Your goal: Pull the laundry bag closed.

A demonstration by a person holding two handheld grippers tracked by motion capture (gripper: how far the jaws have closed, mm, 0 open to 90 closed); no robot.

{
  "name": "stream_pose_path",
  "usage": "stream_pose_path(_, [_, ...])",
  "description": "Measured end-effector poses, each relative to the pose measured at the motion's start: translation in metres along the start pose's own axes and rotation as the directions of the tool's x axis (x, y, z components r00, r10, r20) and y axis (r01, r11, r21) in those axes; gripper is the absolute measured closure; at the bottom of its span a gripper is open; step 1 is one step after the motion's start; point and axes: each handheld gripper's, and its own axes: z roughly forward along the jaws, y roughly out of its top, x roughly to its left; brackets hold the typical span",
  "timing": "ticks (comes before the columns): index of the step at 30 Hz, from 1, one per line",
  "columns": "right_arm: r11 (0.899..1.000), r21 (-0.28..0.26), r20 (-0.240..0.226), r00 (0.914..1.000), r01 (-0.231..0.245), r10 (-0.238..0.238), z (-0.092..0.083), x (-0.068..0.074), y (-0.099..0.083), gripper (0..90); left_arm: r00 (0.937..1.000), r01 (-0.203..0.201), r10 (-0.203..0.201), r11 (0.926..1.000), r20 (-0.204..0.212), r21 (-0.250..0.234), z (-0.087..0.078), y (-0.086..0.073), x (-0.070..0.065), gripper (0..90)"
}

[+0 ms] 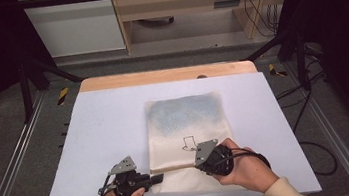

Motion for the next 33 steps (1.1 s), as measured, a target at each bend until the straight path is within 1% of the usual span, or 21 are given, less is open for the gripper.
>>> stream_pose_path(6, [1.0,0.001,0.002,0.9999,-0.01,0.01,-0.0016,-0.0005,-0.004,82.0,1.0,-0.001,0.001,1.0,-0.001,0.0,0.0001,0.0,0.0,83.5])
stream_pose_path(7, [1.0,0.002,0.003,1.0,-0.005,0.005,-0.0017,-0.0006,-0.0044,82.0,1.0,0.0,0.0,1.0,-0.001,-0.001,-0.0001,0.0,0.0001,83.5])
stream_pose_path(33, [1.0,-0.002,-0.008,1.0,-0.006,0.005,0.0004,0.0007,-0.0066,82.0,0.9999,-0.008,0.008,1.0,-0.009,0.004,-0.0012,0.0006,0.0004,83.4])
